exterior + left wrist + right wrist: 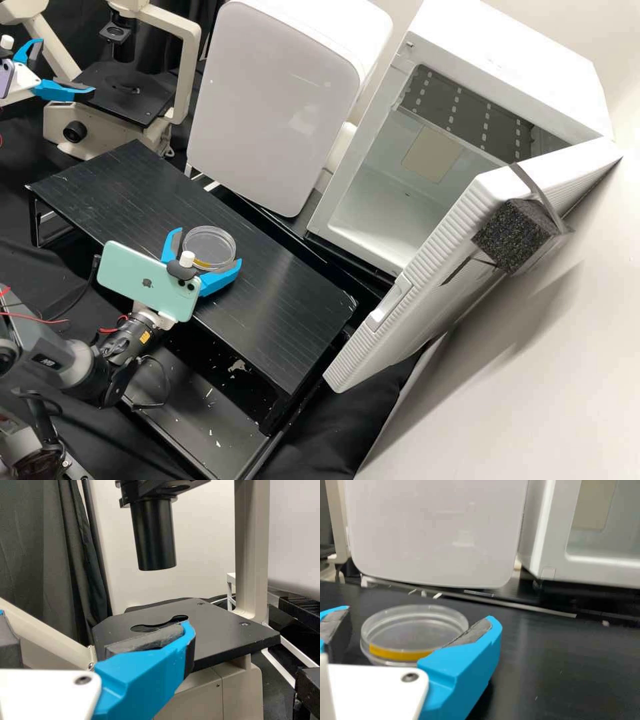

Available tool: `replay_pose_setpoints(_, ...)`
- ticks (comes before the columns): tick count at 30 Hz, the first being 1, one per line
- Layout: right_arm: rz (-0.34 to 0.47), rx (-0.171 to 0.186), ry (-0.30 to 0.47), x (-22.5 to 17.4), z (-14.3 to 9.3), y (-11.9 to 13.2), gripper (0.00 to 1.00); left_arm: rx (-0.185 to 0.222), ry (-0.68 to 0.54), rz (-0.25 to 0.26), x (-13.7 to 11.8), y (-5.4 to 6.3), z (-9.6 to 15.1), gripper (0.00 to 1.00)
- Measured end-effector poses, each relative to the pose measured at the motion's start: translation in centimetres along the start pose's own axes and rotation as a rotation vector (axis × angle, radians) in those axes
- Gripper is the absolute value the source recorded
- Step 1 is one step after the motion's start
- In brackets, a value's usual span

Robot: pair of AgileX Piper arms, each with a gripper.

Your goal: Take the petri dish out of the incubator

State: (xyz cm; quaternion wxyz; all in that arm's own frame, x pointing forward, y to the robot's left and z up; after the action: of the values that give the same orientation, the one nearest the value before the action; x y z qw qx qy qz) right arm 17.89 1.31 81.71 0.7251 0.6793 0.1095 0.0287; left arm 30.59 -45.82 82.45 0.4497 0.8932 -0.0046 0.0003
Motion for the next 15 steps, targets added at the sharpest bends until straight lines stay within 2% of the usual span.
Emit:
replay_pose_setpoints(2, 0.019, -0.014, 0.016, -0.2, -0.4, 0.3, 1.0, 0.0, 0.0, 0.0, 0.0, 0.0, 0.0, 1.0)
replay_pose_setpoints(9, 0.09, -0.013, 0.07, -1.7, -2.0, 1.0, 1.0, 0.0, 0.0, 0.0, 0.0, 0.0, 0.0, 1.0)
replay_pose_setpoints(12, 0.179, -0.01, 0.079, -2.1, -2.6, 1.8, 1.0, 0.0, 0.0, 0.0, 0.0, 0.0, 0.0, 1.0)
replay_pose_setpoints(15, 0.273, 0.021, 0.061, -2.3, -2.7, 2.5, 1.0, 0.0, 0.0, 0.0, 0.0, 0.0, 0.0, 1.0)
